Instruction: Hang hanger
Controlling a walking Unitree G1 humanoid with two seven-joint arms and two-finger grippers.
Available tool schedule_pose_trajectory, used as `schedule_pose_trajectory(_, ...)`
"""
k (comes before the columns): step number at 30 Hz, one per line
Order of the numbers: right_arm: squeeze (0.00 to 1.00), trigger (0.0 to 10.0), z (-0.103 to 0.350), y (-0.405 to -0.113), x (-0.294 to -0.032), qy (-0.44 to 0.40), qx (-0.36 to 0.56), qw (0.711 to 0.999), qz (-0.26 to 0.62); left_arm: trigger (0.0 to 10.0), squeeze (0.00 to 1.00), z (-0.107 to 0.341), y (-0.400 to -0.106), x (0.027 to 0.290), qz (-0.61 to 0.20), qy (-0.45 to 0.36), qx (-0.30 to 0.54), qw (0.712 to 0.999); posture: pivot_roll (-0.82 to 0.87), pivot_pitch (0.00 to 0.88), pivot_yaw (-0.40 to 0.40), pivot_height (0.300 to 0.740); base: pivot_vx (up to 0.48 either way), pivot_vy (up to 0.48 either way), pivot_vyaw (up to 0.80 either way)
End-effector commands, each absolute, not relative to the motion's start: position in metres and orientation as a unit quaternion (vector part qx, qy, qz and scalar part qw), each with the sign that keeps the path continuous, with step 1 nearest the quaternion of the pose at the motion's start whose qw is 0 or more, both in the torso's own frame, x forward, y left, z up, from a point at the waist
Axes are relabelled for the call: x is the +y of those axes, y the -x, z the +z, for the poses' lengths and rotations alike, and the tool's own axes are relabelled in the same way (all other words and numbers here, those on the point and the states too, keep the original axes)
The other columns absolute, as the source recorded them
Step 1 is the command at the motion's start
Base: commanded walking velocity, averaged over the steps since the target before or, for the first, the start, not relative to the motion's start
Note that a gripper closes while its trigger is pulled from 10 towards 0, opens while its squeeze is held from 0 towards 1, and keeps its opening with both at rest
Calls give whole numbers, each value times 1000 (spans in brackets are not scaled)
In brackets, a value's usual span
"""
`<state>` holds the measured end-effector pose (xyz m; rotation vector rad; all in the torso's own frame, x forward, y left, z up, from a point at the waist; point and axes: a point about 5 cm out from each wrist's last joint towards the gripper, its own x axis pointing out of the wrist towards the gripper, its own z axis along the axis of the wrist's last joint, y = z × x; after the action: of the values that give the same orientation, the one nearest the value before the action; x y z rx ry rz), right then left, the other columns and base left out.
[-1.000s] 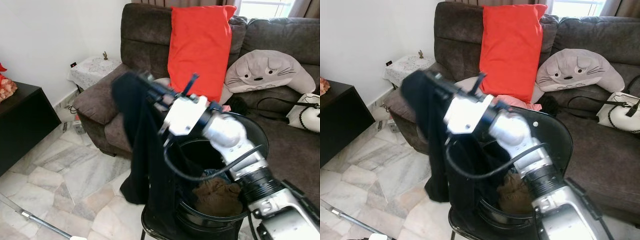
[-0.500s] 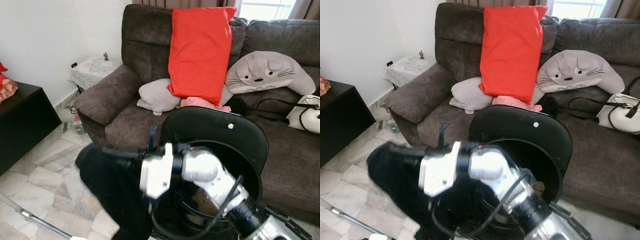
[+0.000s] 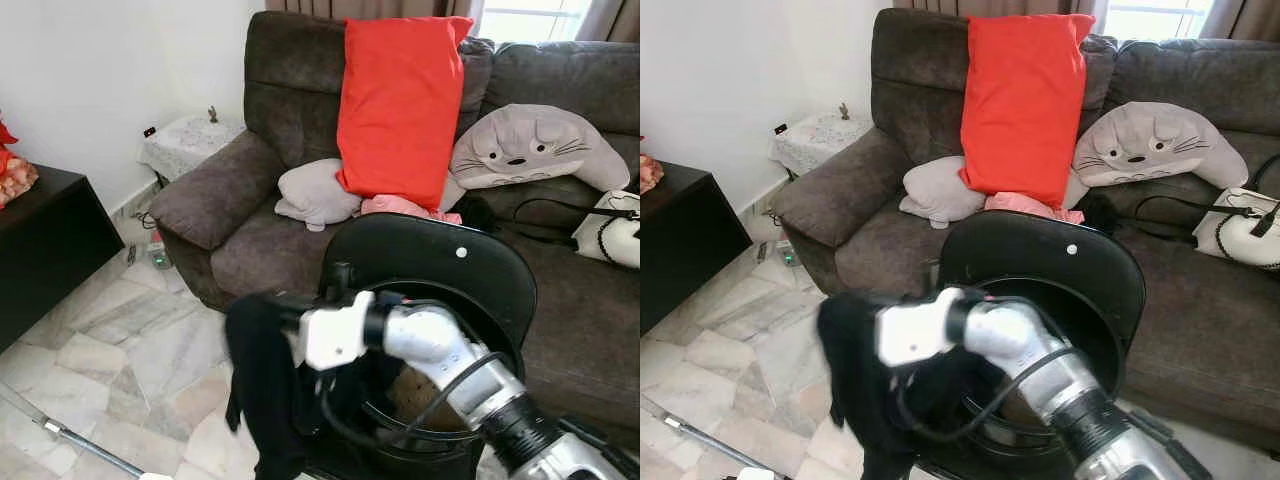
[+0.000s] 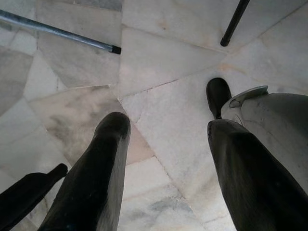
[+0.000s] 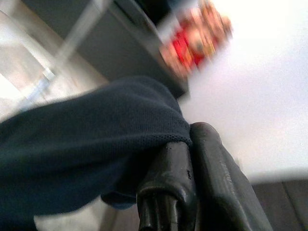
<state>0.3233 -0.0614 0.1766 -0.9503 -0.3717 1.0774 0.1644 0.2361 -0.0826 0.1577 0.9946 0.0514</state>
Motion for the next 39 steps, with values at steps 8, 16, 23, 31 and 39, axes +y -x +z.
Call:
schedule_pose_trajectory(8, 0, 314, 162, -333, -84, 440, -117, 760, 463, 10000, 0, -85, -158, 239, 27, -82, 490, 868, 4, 58, 86, 740, 0, 0, 0)
schedule_pose_trajectory(16, 1000, 10000, 150, -337, -93, 438, -83, 770, 455, 10000, 0, -85, -158, 240, 26, -84, 490, 867, 5, 58, 89, 740, 0, 0, 0)
schedule_pose_trajectory(23, 1000, 10000, 145, -345, -105, 448, -60, 789, 416, 10000, 0, -84, -158, 241, 26, -85, 490, 867, 4, 59, 93, 740, 0, 0, 0)
schedule_pose_trajectory(31, 1000, 10000, 143, -352, -117, 441, -36, 814, 377, 10000, 0, -85, -157, 241, 26, -87, 490, 867, 5, 60, 94, 740, 0, 0, 0)
schedule_pose_trajectory(39, 1000, 10000, 141, -356, -139, 426, -9, 851, 307, 10000, 0, -85, -157, 241, 26, -85, 491, 867, 4, 62, 92, 740, 0, 0, 0)
